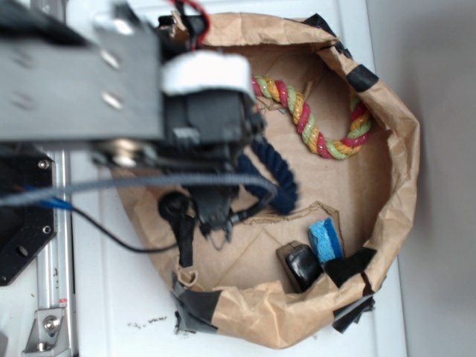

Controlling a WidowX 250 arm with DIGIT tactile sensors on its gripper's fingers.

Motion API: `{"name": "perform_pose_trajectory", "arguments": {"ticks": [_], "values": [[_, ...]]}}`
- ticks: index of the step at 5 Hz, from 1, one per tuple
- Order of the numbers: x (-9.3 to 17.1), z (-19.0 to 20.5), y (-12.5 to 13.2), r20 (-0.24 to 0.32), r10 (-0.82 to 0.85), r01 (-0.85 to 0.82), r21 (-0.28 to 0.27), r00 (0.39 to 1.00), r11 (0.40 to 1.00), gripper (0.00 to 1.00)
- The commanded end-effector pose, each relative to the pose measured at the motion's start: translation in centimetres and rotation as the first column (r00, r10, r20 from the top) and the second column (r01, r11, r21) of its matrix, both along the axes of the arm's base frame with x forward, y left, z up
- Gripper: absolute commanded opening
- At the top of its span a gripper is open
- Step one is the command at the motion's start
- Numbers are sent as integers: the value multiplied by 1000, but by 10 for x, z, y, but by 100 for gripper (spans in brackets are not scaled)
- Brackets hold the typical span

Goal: Grab the blue rope.

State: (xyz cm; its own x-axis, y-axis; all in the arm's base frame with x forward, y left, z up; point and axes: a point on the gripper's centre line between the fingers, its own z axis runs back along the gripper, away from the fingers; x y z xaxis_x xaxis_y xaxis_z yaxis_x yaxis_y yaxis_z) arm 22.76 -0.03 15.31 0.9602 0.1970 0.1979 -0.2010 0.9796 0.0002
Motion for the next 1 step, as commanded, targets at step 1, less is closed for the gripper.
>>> {"name": "perform_pose_trajectory", "arguments": {"ticks": [1], "values": [[-2, 15, 10, 154, 44, -52, 46, 987, 998, 0]]}}
